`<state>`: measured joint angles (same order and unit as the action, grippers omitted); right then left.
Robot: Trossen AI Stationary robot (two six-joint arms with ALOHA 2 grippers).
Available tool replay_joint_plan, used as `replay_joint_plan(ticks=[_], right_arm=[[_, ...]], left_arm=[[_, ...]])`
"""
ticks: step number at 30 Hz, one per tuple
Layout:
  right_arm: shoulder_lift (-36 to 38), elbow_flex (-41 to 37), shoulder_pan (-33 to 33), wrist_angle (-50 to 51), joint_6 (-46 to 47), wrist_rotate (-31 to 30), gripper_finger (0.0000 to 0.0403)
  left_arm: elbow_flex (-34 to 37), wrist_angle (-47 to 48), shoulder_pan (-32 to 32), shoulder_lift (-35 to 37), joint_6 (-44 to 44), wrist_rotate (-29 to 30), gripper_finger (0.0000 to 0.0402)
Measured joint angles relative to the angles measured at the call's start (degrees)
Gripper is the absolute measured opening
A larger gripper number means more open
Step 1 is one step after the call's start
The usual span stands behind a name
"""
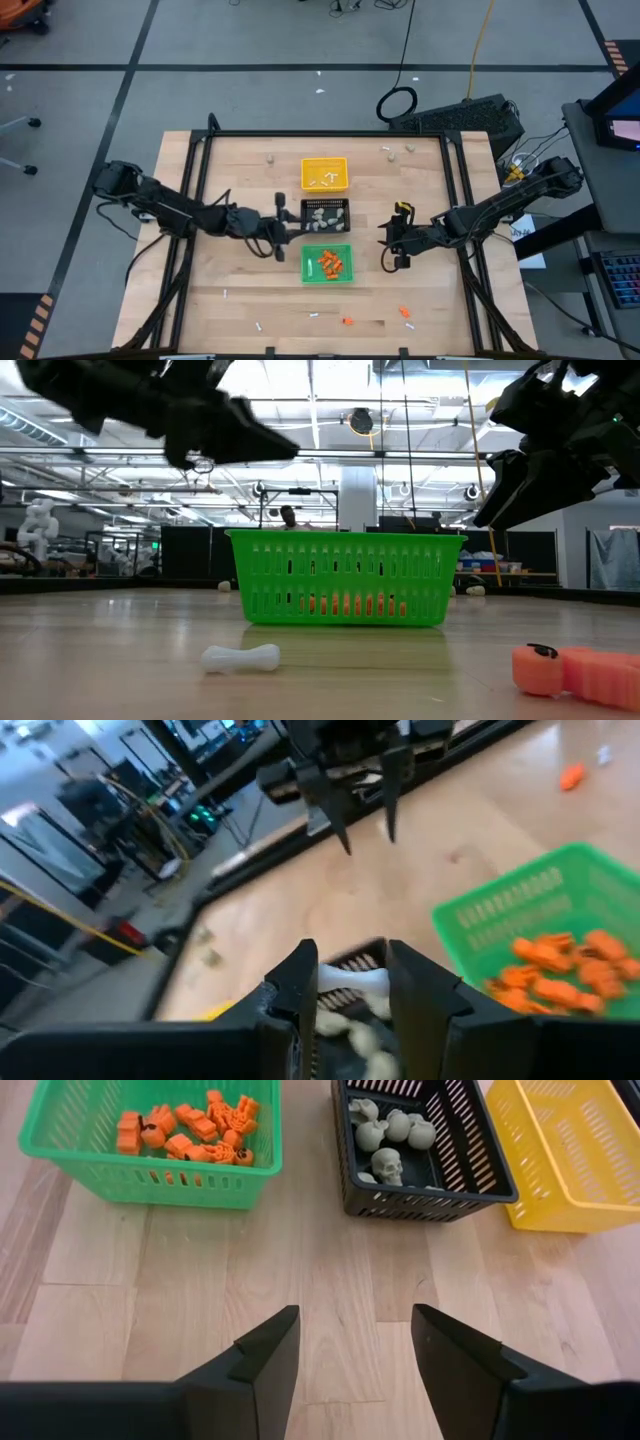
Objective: Sort Halloween decoration
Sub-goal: Put the white bone toy into the yellow basket
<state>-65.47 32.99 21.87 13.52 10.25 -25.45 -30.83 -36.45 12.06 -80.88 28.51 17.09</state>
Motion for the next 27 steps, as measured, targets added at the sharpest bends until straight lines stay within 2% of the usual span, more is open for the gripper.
replay_joint_plan(ticks=[6, 12, 19, 27], right_arm=[[0.0, 0.0, 0.0, 0.0, 0.6, 0.0, 0.0178], [0.0, 0.0, 0.0, 0.0, 1.1, 0.0, 0.0178], [0.0, 0.0, 0.0, -0.1, 2.0, 0.0, 0.0178], [0.0, 0.0, 0.0, -0.5, 2.1, 0.0, 0.0178]], left_arm=[[-9.3, 8.7, 2.4, 0.0, 11.4, 4.2, 0.0096], [-16.0, 13.3, 5.8, 0.0, 22.7, 9.7, 0.0096], [-19.7, 13.5, 9.3, 0.0, 33.2, 15.0, 0.0096], [-21.6, 13.5, 11.6, 0.0, 39.0, 18.7, 0.0096]])
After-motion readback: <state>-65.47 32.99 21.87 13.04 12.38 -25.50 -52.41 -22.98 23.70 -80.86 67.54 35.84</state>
